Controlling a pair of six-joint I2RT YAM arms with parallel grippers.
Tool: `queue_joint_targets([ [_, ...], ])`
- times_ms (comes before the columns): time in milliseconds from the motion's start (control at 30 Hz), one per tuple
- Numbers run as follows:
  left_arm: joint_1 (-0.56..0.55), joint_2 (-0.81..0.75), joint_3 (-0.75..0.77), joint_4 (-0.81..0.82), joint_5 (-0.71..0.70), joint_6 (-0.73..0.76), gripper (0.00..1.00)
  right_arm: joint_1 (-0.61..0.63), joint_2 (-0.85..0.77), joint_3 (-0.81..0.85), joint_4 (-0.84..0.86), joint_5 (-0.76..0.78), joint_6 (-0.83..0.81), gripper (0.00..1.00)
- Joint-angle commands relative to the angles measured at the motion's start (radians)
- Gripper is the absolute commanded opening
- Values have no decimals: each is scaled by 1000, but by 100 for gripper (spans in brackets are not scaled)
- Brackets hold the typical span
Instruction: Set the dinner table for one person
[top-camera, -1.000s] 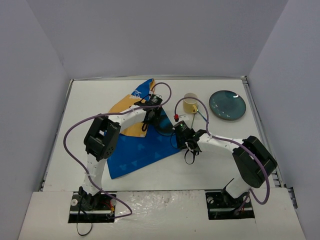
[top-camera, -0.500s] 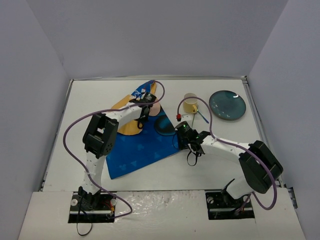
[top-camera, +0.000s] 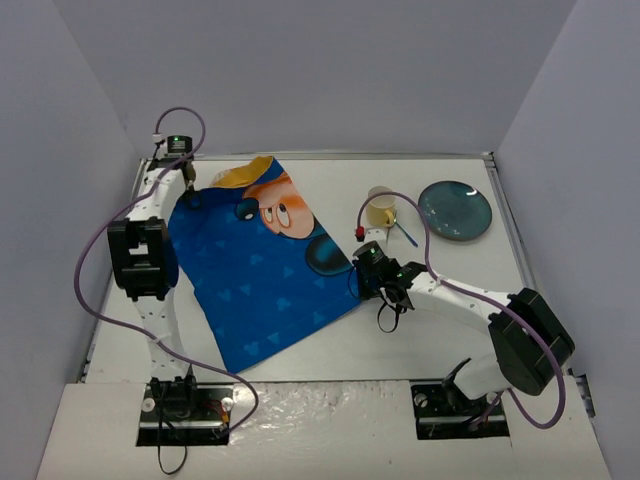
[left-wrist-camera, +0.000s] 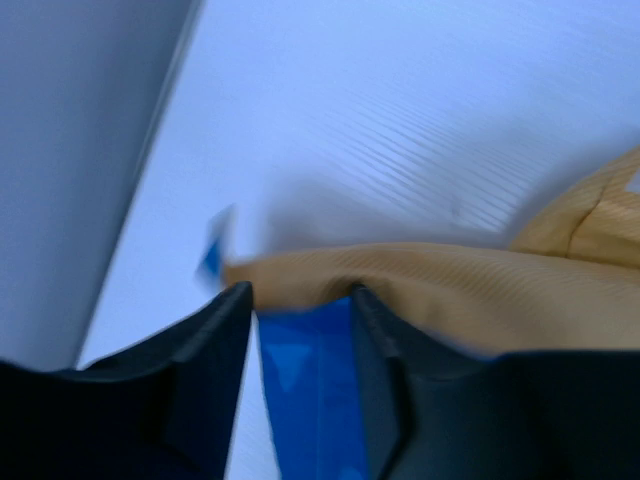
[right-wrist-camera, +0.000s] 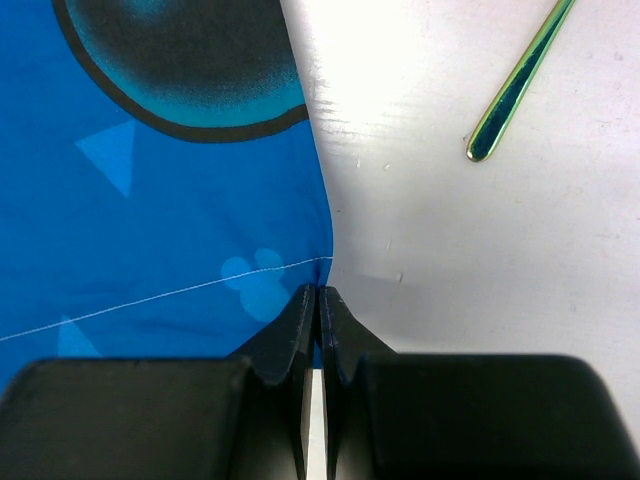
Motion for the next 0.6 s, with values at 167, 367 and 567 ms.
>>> queue_joint_targets([
  [167, 51, -94, 25, -32, 109, 3, 90, -8, -23, 74, -28, -24, -27, 0],
  [367, -43, -174, -137, 38, 360, -43, 93, -8, -6, 82, -29, -36, -24, 0],
  [567, -94, -194, -272, 19, 294, -162, 93, -8, -8, 74, -30, -16, -15, 0],
])
